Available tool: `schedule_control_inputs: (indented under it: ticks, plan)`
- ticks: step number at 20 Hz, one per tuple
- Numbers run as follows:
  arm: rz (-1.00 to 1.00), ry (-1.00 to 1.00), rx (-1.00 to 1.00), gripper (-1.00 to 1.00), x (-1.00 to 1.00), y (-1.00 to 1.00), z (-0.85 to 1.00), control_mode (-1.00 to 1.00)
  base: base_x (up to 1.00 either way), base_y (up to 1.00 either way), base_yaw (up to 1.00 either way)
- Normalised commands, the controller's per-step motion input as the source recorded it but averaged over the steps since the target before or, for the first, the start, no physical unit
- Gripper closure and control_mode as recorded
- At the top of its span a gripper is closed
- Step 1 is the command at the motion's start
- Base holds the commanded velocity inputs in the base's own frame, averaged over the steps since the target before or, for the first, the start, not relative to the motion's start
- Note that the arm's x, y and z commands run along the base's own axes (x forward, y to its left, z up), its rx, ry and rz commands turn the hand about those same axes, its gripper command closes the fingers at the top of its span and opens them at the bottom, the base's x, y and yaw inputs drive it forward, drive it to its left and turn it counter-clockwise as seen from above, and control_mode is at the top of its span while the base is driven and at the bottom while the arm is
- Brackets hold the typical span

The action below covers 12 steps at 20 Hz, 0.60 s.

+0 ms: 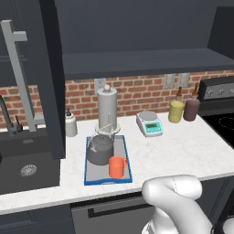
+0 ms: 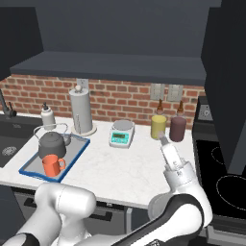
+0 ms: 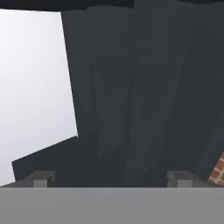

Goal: Pick the kettle from the counter and place it on the tray. Then pick the mug from the cabinet and place it on the tray. Then close the cabinet doors.

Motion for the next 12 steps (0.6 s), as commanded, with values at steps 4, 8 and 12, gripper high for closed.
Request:
schedule_control_inputs:
  ticks: [4, 8, 12]
  plan:
    - [-0.03, 0.00, 0.06, -1.00, 0.00, -0.30, 0.04, -1.00, 0.00, 0.00, 0.00]
    - [-0.02, 0.00, 0.00, -1.00, 0.00, -0.22, 0.02, -1.00, 0.00, 0.00, 0.00]
    - [0.00, 0.01, 0.05, -1.00, 0.06, -0.23, 0.08, -1.00, 0.00, 0.00, 0.00]
